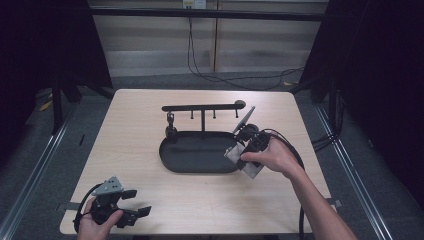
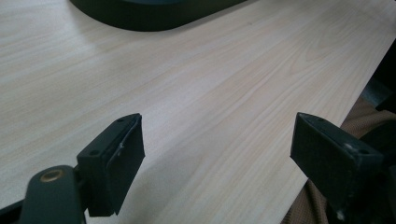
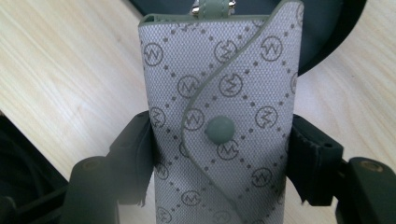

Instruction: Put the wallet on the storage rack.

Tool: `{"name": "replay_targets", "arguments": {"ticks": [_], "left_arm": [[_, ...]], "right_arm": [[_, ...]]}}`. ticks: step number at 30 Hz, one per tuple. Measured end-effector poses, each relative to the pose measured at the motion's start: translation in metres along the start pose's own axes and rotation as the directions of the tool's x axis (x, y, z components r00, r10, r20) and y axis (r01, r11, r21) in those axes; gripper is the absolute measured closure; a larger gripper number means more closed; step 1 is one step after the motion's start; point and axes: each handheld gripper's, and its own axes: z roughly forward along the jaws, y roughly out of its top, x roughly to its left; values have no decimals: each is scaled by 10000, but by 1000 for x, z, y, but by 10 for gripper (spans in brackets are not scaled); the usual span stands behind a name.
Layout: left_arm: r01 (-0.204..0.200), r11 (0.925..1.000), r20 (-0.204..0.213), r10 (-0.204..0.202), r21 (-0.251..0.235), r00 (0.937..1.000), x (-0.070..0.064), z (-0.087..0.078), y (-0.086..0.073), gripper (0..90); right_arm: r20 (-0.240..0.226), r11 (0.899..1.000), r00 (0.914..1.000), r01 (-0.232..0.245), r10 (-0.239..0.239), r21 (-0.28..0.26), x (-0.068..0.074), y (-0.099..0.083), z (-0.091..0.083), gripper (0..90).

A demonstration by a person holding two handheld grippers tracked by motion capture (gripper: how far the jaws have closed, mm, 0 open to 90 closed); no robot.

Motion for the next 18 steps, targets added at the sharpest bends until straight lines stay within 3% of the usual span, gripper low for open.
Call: {"name": "replay_targets", "arguments": {"ticks": [3,10,18], "left_arm": [[109,9999,39,-108,-39,9999,0,0,-1,174],[161,9998,87,-160,-111,9998,0,-1,-1,174],[96,9999,106,-96,-68,9999,0,-1,0,174]], "right_arm": [[-113,9997,9998,-185,183,-152,-3,0,1,327],[-332,9913,9928,-1172,1153,-606,-11,2,6,327],[-556,9710,9765,-2132,2082,-1079,-22,7,8,327]]}}
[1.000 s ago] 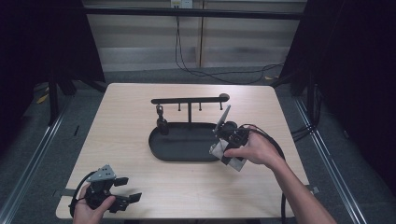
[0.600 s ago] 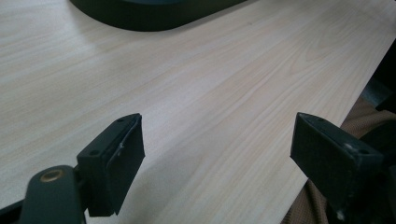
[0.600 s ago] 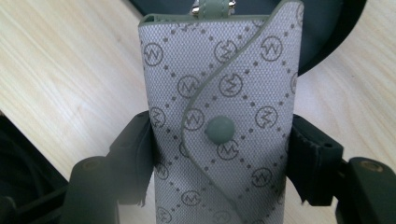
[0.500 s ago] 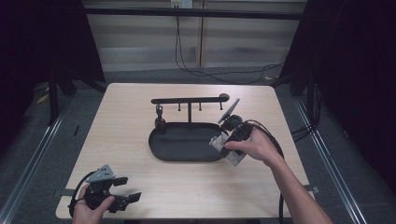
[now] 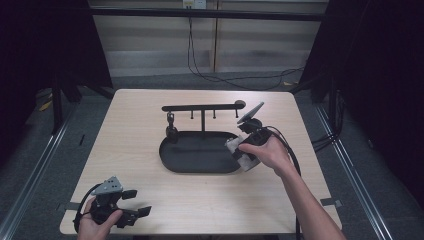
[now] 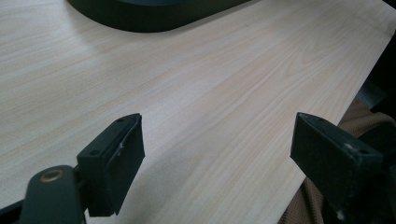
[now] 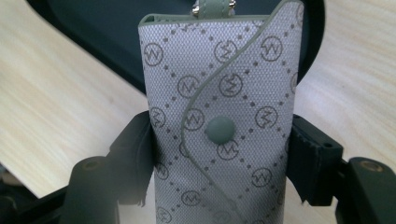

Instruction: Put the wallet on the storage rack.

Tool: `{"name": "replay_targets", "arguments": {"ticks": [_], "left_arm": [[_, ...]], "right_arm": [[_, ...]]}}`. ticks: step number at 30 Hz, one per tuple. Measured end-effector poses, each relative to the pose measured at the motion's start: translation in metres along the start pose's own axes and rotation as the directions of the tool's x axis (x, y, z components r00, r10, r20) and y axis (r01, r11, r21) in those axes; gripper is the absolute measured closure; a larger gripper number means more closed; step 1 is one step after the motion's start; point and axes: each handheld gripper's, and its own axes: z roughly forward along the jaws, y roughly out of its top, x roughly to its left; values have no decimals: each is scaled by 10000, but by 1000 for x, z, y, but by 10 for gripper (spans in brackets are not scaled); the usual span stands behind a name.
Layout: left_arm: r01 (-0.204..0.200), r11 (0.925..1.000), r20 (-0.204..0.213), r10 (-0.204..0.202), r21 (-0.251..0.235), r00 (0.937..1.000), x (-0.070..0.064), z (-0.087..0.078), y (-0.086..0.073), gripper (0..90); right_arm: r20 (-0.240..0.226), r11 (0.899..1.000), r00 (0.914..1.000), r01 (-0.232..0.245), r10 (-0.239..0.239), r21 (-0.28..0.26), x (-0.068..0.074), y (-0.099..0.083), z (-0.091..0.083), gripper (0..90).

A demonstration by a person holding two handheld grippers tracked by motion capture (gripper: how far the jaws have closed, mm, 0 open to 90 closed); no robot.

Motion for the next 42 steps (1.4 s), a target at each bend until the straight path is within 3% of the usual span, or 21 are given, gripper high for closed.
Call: {"name": "replay_targets", "arguments": {"ticks": [6,8,15,20,28,29,34,36,39,42], "left_arm": [[-36,10000,43,35,75,10000,-2,1,0,174],[-57,9999,54,56,91,10000,-2,1,0,174],[2,10000,69,-2,72,10000,-1,1,0,174],[-121,9998,56,121,160,9999,-4,2,-1,174],[-53,9999,68,52,148,10000,-2,1,-1,174],[-55,9999,70,54,134,10000,-3,1,-1,174],[-172,9996,121,169,243,9998,-5,2,-1,174],[-105,9998,126,103,185,9999,-5,2,-1,174],[-62,9999,111,60,159,9999,-4,1,-1,174],[-57,9998,113,55,182,9999,-4,1,-1,174]], "right_arm": [[-226,9965,9968,-772,764,-327,-10,2,8,327],[-292,9961,9962,-825,816,-309,-11,3,9,327],[-709,9861,9867,-1509,1460,-695,-17,6,16,327],[-1341,9691,9679,-2265,2127,-978,-24,6,26,327],[-1690,9587,9550,-2637,2438,-1069,-25,11,38,327],[-1971,9559,9477,-2748,2510,-1037,-26,11,43,327],[-2172,9443,9367,-3054,2747,-1229,-28,12,50,327],[-2155,9430,9366,-3074,2762,-1273,-28,12,50,327],[-2233,9288,9255,-3417,3060,-1436,-31,14,52,327],[-2153,9256,9241,-3498,3157,-1444,-32,17,61,327]]}}
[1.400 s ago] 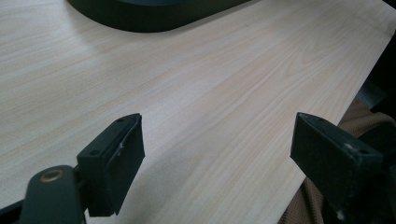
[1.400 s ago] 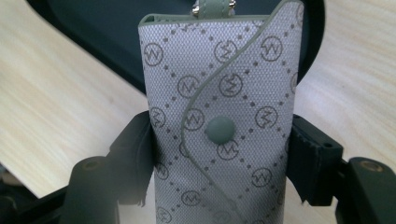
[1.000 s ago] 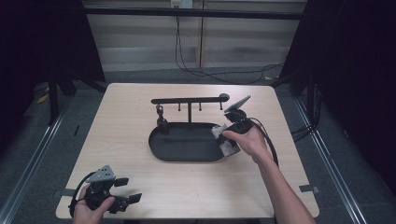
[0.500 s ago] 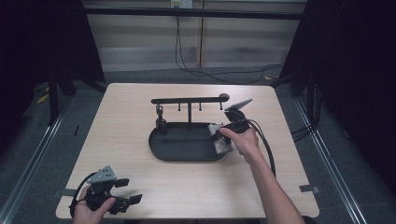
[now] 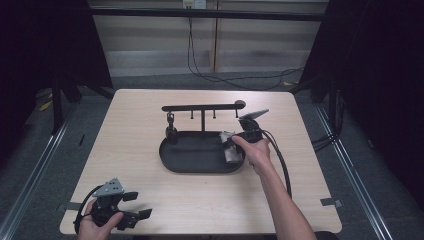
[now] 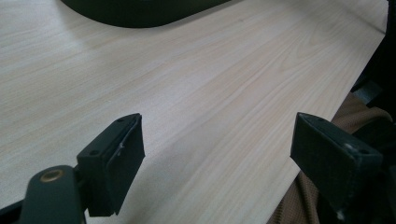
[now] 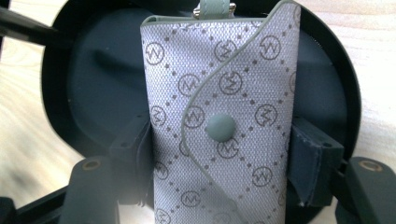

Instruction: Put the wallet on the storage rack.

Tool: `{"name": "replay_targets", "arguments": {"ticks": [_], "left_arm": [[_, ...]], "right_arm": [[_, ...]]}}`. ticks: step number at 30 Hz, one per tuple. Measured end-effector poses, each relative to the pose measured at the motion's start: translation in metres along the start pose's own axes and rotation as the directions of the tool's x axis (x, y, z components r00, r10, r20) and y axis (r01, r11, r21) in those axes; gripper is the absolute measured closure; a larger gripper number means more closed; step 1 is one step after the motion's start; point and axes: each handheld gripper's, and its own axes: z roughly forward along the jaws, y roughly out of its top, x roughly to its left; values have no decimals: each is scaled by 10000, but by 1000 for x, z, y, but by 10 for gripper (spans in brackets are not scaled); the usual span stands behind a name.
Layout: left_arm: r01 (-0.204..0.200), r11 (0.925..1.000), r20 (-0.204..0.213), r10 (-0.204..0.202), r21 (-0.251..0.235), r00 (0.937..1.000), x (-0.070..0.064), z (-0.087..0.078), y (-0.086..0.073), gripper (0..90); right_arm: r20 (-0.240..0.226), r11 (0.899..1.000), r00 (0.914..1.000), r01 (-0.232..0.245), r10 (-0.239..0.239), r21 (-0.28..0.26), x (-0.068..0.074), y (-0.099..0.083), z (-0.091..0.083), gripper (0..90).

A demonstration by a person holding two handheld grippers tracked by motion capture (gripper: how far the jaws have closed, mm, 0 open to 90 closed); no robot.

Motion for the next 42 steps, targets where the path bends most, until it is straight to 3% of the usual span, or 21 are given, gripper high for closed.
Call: {"name": "replay_targets", "arguments": {"ticks": [6,17,24,29,33,38,42], "left_arm": [[34,10000,1,-34,-8,10000,0,-1,0,174],[-5,10000,16,5,81,10000,1,0,0,174],[27,10000,77,-28,61,10000,2,0,0,174],[22,10000,45,-22,44,10000,2,0,0,174],[68,10000,-37,-68,0,10000,2,-1,0,179],[527,9984,-203,-531,-196,9984,6,-2,-1,188],[530,9983,-255,-536,-256,9982,7,-3,-1,188]], "right_arm": [[275,9998,9996,88,-92,172,-2,0,11,325],[262,9995,9993,273,-277,177,-1,0,16,288],[-131,9996,9995,289,-289,47,1,0,5,274],[28,9987,9988,488,-488,-147,0,-2,-3,261],[259,9950,9971,725,-709,-687,1,-4,-17,238],[581,9897,9934,1040,-986,-987,2,-11,-26,236],[733,9847,9891,1356,-1281,-1094,4,-16,-30,239]]}}
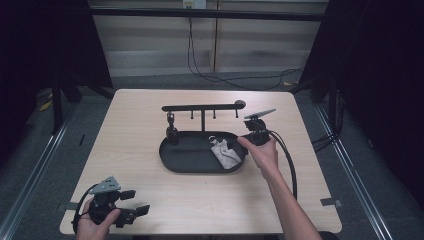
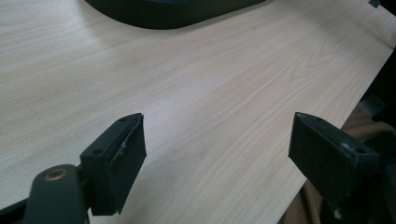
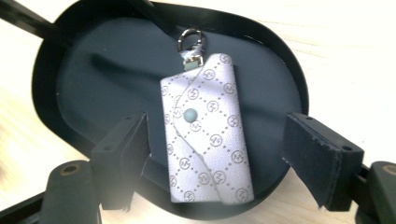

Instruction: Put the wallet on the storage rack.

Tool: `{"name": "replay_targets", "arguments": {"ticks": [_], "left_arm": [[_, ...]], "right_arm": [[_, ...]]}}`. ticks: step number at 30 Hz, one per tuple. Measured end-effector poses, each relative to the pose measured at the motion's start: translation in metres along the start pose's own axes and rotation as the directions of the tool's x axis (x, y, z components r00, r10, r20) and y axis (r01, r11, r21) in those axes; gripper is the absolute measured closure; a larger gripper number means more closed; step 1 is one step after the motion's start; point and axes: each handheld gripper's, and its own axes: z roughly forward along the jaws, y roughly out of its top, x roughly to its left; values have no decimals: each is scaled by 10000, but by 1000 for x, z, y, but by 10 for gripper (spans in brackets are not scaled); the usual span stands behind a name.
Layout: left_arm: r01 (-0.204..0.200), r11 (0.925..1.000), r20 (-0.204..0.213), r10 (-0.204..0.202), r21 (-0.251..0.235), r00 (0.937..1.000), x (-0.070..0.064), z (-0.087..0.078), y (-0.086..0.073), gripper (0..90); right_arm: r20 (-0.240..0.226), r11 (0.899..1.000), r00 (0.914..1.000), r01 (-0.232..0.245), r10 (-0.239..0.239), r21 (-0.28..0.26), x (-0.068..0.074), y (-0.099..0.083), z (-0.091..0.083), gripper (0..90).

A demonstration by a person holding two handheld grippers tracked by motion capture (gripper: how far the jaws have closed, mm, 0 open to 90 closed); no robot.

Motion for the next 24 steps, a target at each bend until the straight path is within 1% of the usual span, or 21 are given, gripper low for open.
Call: {"name": "replay_targets", "arguments": {"ticks": [2,5,6,8,9,11,13,14,15,17,19,21,22,23,24], "left_arm": [[-44,10000,37,44,71,10000,0,0,0,188],[-17,10000,48,16,60,10000,0,0,0,188],[-10,10000,23,10,68,10000,0,1,0,187],[30,10000,-12,-30,59,10000,1,1,0,188],[50,10000,-29,-49,60,10000,1,1,0,187],[78,9999,-86,-77,67,9999,2,1,0,188],[171,9998,-121,-170,89,9998,2,0,-1,188],[216,9997,-154,-214,105,9997,3,0,-1,188],[345,9994,-161,-344,96,9993,3,1,-1,188],[544,9984,-87,-543,135,9985,5,1,-1,188],[611,9981,-74,-611,2,9981,5,0,-1,188],[495,9987,-70,-496,-154,9987,5,-2,-1,188],[445,9989,-71,-446,-165,9990,4,-2,-1,188],[395,9991,-84,-396,-170,9992,4,-2,-1,187],[333,9994,-69,-334,-125,9994,4,-2,-1,187]], "right_arm": [[-132,9999,9999,-44,43,-112,1,-3,-2,242],[-189,10000,9998,57,-59,-76,0,-9,-2,241],[-143,9997,9997,172,-174,-161,-1,-12,-2,241],[-202,9994,9997,154,-160,-306,0,-16,-4,243],[-152,9994,9998,128,-133,-327,1,-20,-5,243],[-13,9983,9993,385,-386,-438,2,-26,-7,240],[-135,9972,9992,362,-372,-654,1,-31,-10,244],[-110,9964,9991,409,-418,-745,1,-34,-12,243],[-63,9956,9988,471,-477,-816,0,-36,-15,242],[-187,9923,9982,537,-562,-1117,-2,-45,-21,244],[-149,9920,9981,582,-603,-1120,-2,-48,-22,244],[-189,9913,9973,683,-708,-1126,-1,-53,-24,243],[-79,9896,9962,856,-871,-1157,0,-58,-25,244],[-8,9885,9957,923,-931,-1195,-1,-62,-26,244],[-61,9885,9959,887,-901,-1228,-1,-65,-27,243]]}}
